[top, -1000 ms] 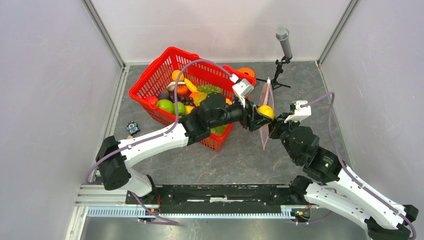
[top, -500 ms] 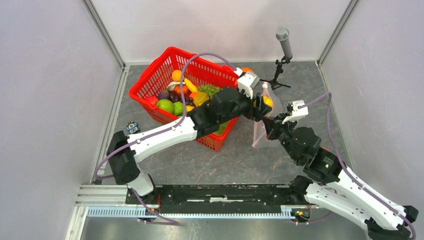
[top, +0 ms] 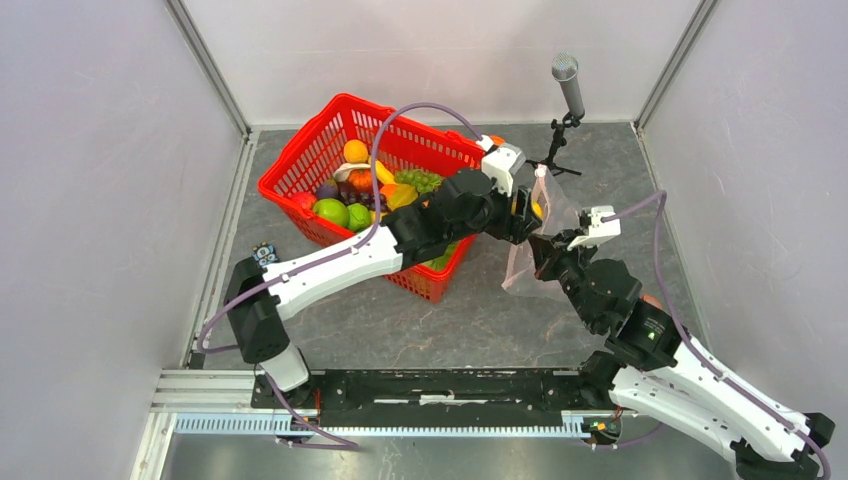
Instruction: Place the food in the zip-top bag and seal the zipper
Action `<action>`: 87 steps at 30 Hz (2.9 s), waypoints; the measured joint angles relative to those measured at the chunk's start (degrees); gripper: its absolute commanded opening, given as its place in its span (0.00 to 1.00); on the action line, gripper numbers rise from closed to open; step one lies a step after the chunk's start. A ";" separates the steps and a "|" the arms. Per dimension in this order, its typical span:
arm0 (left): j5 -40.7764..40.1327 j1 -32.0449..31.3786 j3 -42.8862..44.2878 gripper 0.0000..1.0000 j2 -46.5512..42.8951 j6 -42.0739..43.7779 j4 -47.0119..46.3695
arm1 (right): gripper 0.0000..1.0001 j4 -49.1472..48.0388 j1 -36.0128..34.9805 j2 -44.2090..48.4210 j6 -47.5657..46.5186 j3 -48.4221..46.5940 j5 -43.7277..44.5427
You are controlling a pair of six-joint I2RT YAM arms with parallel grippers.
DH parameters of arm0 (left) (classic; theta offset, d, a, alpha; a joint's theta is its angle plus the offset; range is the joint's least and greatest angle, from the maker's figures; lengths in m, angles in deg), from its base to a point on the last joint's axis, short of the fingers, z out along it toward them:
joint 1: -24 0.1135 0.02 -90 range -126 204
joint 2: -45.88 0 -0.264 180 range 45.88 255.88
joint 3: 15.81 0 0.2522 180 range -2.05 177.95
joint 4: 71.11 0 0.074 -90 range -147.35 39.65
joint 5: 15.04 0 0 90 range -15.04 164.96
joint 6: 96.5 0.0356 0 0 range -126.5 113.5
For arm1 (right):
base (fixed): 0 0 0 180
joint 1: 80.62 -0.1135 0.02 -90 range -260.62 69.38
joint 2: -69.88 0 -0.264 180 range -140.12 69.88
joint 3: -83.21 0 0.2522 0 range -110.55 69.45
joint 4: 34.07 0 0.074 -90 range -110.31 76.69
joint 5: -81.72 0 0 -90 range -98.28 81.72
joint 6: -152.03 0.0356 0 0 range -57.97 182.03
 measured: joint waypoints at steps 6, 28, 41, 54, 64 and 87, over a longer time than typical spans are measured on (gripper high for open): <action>0.63 0.02 -2.27 0.38 -4.94 -0.35 -1.29 | 0.00 -0.04 -0.07 0.39 1.95 2.23 3.80; 15.78 3.39 -18.91 0.35 -6.38 -15.72 -33.09 | 0.00 -0.94 -0.11 5.25 3.65 3.72 4.39; 13.33 3.50 -17.11 0.36 -4.52 -15.04 -30.14 | 0.00 -1.05 -0.11 7.06 0.63 3.69 1.33; -1.27 -1.05 -3.45 0.39 -1.38 -6.10 -7.85 | 0.00 -5.07 -0.11 5.27 -3.67 3.69 -2.19; -10.58 -2.49 1.31 0.42 1.01 -4.59 2.71 | 0.00 -8.24 -0.11 6.38 -2.40 5.57 -2.27; 4.37 0.61 -5.14 0.39 1.29 -12.04 -10.93 | 0.00 -7.39 -0.07 7.50 -0.76 7.26 -0.87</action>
